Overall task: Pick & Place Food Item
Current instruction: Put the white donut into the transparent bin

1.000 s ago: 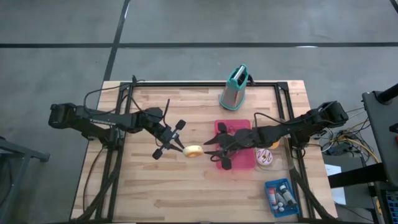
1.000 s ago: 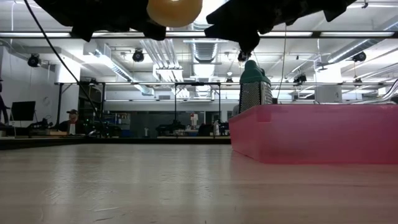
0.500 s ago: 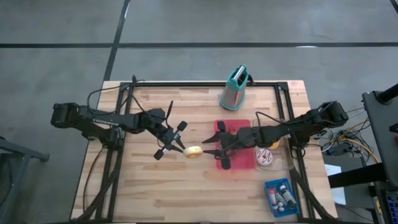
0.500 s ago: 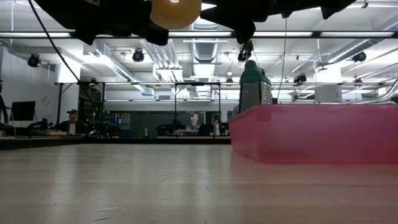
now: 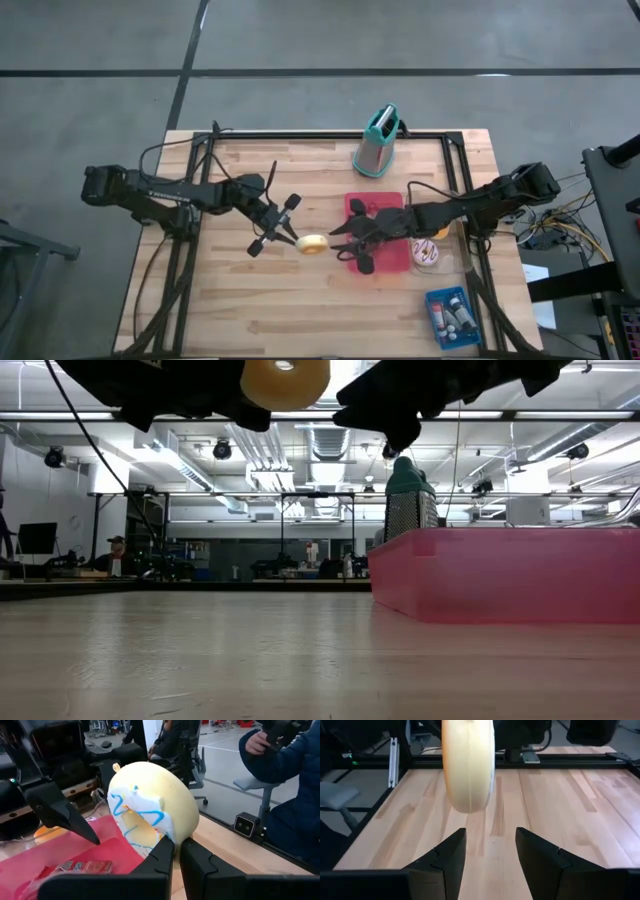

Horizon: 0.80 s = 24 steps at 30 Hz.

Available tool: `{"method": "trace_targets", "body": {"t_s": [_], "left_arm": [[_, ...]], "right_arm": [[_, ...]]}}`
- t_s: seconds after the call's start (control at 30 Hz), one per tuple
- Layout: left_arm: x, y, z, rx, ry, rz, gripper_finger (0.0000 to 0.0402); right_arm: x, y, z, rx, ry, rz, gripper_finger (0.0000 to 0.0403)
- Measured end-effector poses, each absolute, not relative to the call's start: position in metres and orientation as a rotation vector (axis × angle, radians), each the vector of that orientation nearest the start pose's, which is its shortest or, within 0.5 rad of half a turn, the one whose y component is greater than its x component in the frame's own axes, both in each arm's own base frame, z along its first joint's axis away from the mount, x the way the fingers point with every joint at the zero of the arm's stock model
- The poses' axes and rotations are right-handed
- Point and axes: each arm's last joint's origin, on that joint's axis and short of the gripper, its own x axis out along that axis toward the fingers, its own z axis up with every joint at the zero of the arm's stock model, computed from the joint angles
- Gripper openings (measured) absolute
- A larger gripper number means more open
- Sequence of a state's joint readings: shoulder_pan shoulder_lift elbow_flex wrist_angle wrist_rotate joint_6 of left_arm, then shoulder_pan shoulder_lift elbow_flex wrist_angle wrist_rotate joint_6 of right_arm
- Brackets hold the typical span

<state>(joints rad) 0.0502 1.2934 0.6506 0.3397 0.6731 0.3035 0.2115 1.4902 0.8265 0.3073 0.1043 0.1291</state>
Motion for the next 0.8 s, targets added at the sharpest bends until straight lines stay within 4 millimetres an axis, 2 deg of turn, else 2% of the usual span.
{"method": "trace_targets", "body": {"t_s": [0.43, 0.8], "left_arm": [[0.2665, -0.0046, 0.2316, 0.183, 0.192, -0.655, 0.0026], [0.2664, -0.0044, 0.2315, 0.181, 0.194, -0.654, 0.0026]], "right_arm": [[0.3143, 0.0646, 0.2341, 0.122, 0.308, 0.082, 0.0164], [0.3152, 0.0648, 0.2374, 0.087, 0.272, 0.09, 0.0226]]}}
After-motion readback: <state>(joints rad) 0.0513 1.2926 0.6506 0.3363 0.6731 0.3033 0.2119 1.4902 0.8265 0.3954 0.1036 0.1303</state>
